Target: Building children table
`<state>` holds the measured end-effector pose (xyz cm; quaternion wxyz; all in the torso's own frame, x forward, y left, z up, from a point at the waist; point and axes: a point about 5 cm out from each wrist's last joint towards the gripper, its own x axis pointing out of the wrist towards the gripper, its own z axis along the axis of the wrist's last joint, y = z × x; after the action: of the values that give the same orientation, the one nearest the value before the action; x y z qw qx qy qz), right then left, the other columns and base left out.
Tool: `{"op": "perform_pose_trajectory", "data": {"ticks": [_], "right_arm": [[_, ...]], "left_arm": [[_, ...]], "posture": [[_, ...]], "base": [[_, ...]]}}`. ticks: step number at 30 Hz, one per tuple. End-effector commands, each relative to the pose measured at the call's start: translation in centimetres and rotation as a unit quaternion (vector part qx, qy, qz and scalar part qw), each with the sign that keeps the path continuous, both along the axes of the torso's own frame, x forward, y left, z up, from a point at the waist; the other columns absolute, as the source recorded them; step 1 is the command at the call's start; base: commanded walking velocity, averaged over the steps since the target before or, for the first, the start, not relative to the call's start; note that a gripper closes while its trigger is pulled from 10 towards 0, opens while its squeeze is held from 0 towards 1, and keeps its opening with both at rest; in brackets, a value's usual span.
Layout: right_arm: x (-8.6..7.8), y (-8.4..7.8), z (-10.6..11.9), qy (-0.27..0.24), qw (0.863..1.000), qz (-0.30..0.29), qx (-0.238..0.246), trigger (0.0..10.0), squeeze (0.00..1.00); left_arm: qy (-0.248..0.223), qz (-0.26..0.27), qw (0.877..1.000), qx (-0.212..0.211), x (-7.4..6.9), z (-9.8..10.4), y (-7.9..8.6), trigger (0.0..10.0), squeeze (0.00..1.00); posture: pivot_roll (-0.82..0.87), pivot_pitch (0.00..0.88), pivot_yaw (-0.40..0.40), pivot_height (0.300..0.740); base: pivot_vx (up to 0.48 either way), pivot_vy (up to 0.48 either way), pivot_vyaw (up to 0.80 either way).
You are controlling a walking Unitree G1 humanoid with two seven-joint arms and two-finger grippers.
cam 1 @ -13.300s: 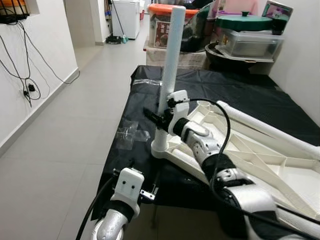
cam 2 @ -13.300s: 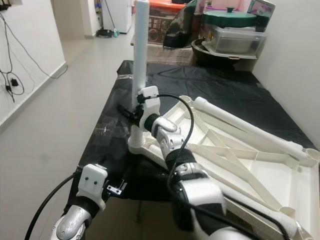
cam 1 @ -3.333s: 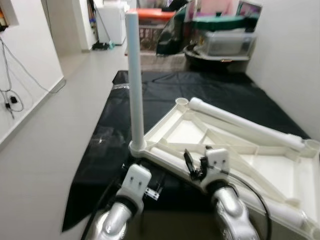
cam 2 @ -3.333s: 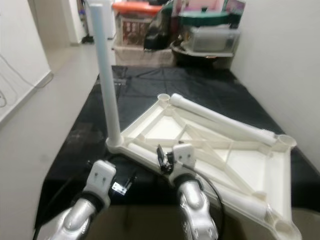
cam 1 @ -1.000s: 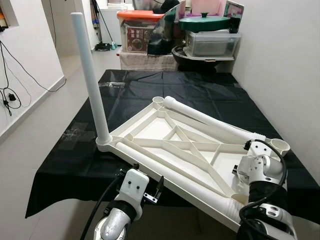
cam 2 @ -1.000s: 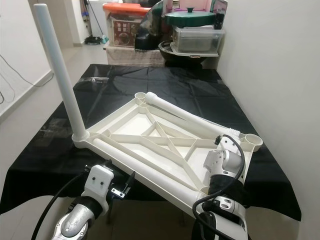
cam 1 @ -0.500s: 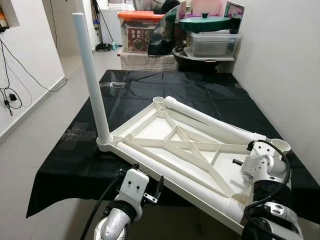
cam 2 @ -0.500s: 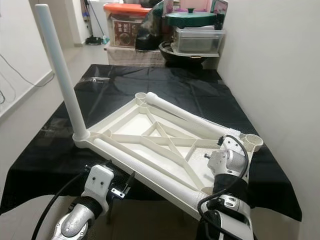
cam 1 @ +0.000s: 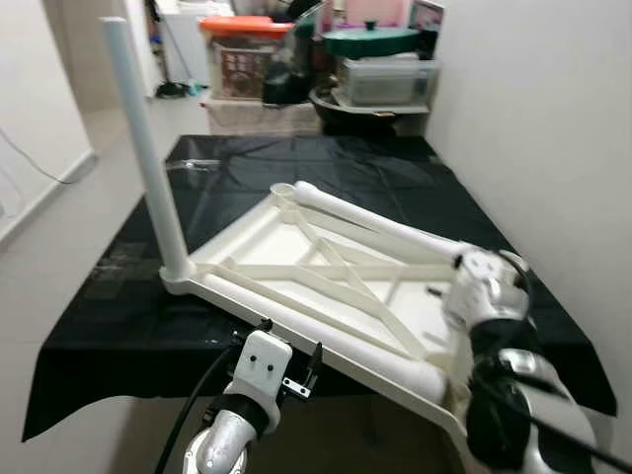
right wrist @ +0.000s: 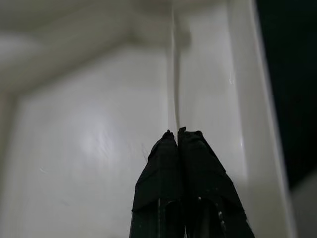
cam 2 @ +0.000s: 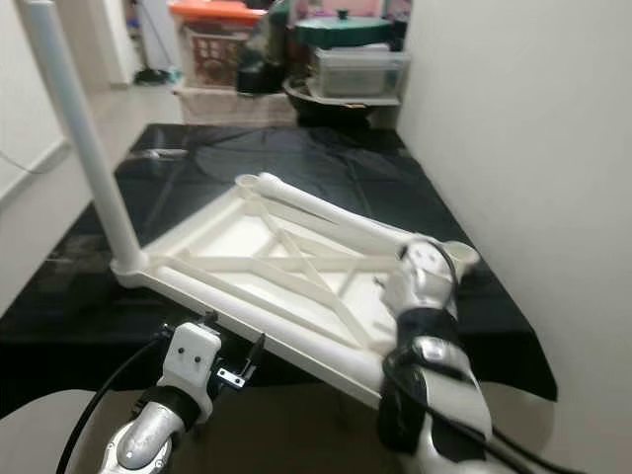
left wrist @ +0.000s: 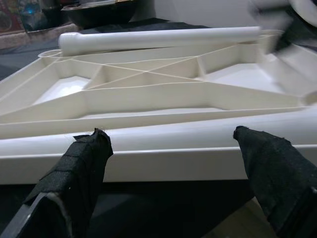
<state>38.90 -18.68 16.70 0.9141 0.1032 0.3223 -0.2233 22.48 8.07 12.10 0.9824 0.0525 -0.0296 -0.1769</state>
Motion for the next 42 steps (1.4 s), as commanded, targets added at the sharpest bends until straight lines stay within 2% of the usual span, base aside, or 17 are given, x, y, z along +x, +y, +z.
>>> {"op": "perform_pose_trajectory", "data": {"ticks": [1, 4, 5, 9, 13, 14, 15, 16, 19, 20, 22, 29, 30, 31, 32, 39, 42], "right_arm": [[0.7, 2.0, 0.6, -0.02, 0.999, 0.038, 0.008, 0.0, 0.0], [1.5, 3.9, 1.9, -0.049, 0.996, 0.076, 0.013, 0.0, 0.0], [1.5, 3.9, 1.9, -0.049, 0.996, 0.076, 0.013, 0.0, 0.0], [2.2, 6.2, 3.3, -0.079, 0.987, 0.143, 0.005, 0.0, 0.0], [2.5, 6.4, 3.8, -0.096, 0.983, 0.158, -0.013, 0.0, 0.0], [2.6, 6.2, 3.8, -0.099, 0.981, 0.163, -0.03, 4.7, 0.0], [2.6, 6.1, 3.8, -0.1, 0.98, 0.167, -0.041, 4.7, 0.0], [2.6, 5.6, 3.6, -0.1, 0.98, 0.165, -0.045, 10.0, 0.78], [2.6, 5.0, 3.4, -0.101, 0.981, 0.161, -0.045, 10.0, 0.78], [2.5, 4.2, 3.1, -0.095, 0.983, 0.151, -0.049, 10.0, 1.0], [2.4, 3.3, 2.9, -0.087, 0.985, 0.141, -0.056, 10.0, 1.0], [1.0, -1.9, 1.1, -0.023, 0.995, 0.045, -0.082, 10.0, 1.0], [0.8, -2.4, 0.8, -0.012, 0.995, 0.041, -0.087, 10.0, 0.93], [0.6, -2.8, 0.7, -0.005, 0.995, 0.039, -0.09, 10.0, 0.93], [0.4, -3.0, 0.4, 0.008, 0.996, 0.036, -0.085, 10.0, 0.0], [-0.3, -3.0, -0.8, 0.049, 0.997, 0.035, -0.041, 10.0, 0.0], [-1.0, -2.4, -1.5, 0.092, 0.995, 0.027, 0.031, 10.0, 0.0]], "left_arm": [[0.007, 0.003, 1.0, 0.002, -0.2, -0.1, 0.0, 10.0, 0.0], [0.006, 0.002, 1.0, 0.0, -0.4, 0.1, -0.2, 10.0, 0.0], [0.006, 0.002, 1.0, 0.0, -0.4, 0.1, -0.2, 10.0, 0.0], [0.006, 0.005, 1.0, -0.002, -0.7, 0.4, -0.3, 10.0, 0.0], [0.008, 0.008, 1.0, -0.004, -0.8, 0.5, -0.2, 10.0, 0.0], [0.008, 0.009, 1.0, -0.005, -0.8, 0.5, -0.2, 10.0, 0.0], [0.009, 0.009, 1.0, -0.005, -0.8, 0.5, -0.2, 10.0, 0.0], [0.009, 0.009, 1.0, -0.005, -0.8, 0.5, -0.1, 10.0, 0.0], [0.01, 0.009, 1.0, -0.005, -0.7, 0.5, -0.1, 10.0, 0.0], [0.011, 0.008, 1.0, -0.004, -0.7, 0.5, -0.1, 10.0, 0.0], [0.011, 0.007, 1.0, -0.002, -0.6, 0.5, -0.1, 10.0, 0.0], [0.013, 0.007, 1.0, 0.002, -0.3, 0.5, 0.2, 10.0, 0.0], [0.014, 0.007, 1.0, 0.002, -0.3, 0.4, 0.2, 10.0, 0.0], [0.015, 0.007, 1.0, 0.002, -0.2, 0.4, 0.2, 10.0, 0.0], [0.015, 0.007, 1.0, 0.002, -0.2, 0.4, 0.2, 10.0, 0.0], [0.016, 0.006, 1.0, 0.004, -0.1, 0.3, 0.3, 10.0, 0.0], [0.016, 0.007, 1.0, 0.006, -0.1, 0.2, 0.3, 10.0, 0.0]], "posture": [[0.04, 0.06, -0.114, 0.74], [0.04, 0.076, -0.123, 0.74], [0.04, 0.076, -0.123, 0.74], [0.05, 0.091, -0.13, 0.74], [0.05, 0.096, -0.132, 0.74], [0.05, 0.098, -0.127, 0.74], [0.05, 0.098, -0.127, 0.74], [0.04, 0.096, -0.123, 0.74], [0.04, 0.095, -0.122, 0.74], [0.04, 0.086, -0.114, 0.74], [0.04, 0.086, -0.114, 0.74], [0.04, 0.074, -0.097, 0.74], [0.04, 0.074, -0.097, 0.74], [0.04, 0.074, -0.097, 0.74], [0.04, 0.071, -0.095, 0.74], [0.04, 0.064, -0.091, 0.74], [0.04, 0.055, -0.095, 0.74]], "base": [[0.0, 0.0, 0.0], [0.0, 0.0, 0.0], [0.0, 0.0, 0.0], [0.0, 0.0, 0.0], [0.0, 0.0, 0.0], [0.0, 0.0, 0.0], [0.0, 0.0, 0.0], [0.0, 0.0, 0.0], [0.0, 0.0, 0.0], [0.0, 0.0, 0.0], [0.0, 0.0, 0.0], [0.0, 0.0, 0.0], [0.0, 0.0, 0.0], [0.0, 0.0, 0.0], [0.0, 0.0, 0.0], [0.0, 0.0, 0.0], [0.0, 0.0, 0.0]]}}
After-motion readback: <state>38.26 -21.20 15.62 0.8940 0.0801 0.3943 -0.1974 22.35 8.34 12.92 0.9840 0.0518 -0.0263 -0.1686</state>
